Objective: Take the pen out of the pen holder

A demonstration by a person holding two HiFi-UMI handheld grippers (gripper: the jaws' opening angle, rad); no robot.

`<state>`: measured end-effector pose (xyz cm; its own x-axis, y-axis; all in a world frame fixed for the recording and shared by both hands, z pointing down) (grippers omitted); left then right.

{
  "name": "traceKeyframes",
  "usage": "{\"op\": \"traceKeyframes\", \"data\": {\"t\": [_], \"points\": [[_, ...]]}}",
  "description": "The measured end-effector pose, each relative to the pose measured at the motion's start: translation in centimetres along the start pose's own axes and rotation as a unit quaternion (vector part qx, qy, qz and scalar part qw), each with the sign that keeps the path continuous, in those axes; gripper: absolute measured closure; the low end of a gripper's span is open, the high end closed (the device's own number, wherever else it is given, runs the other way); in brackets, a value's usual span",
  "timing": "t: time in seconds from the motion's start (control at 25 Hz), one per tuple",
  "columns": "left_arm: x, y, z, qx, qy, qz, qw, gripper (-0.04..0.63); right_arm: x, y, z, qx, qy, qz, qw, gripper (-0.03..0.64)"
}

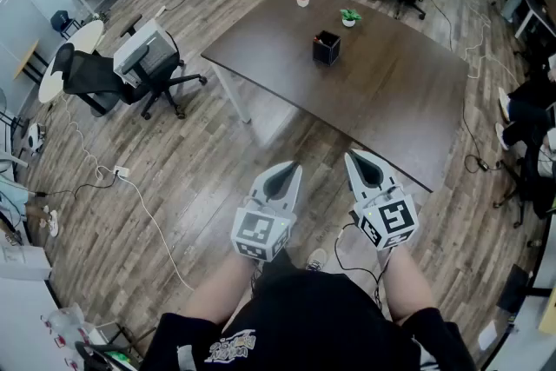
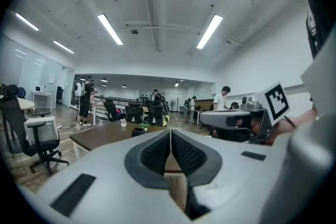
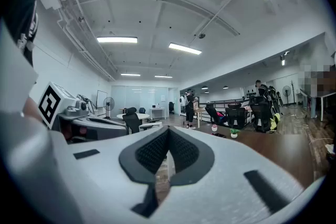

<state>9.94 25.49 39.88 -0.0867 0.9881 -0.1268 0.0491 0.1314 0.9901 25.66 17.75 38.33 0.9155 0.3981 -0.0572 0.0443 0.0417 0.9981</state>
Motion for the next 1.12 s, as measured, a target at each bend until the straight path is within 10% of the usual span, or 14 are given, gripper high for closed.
{"op": "traceKeyframes", "data": {"t": [0.48,0.68,1.12], "points": [[-0.5,0.3,-0.9,0.004,0.010,0.003,0.9999,0.579,-1.0,0.4,-0.2,0.000,0.003,0.006,1.000,0.609],[-1.1,0.2,-2.0,0.002,0.015,0.005,0.9999,0.423,-1.7,0.4,0.4,-0.018,0.018,0.016,1.000,0.468],[-3.1,0.0,-7.6,-0.006,0.029,0.003,0.9996,0.408,-6.7,0.2,0.7,-0.023,0.035,0.008,0.999,0.453]]}}
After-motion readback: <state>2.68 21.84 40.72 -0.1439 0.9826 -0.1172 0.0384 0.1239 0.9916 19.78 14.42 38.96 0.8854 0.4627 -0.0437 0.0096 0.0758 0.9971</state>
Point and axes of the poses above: the fingertips, and each gripper's own axes: x backward along the fingers, z to its right, y out of its underside, the point moved 7 cm from there along x, backward along the fingers, and after that the axes turned 9 degrees about -y, right-handed, at the moved point
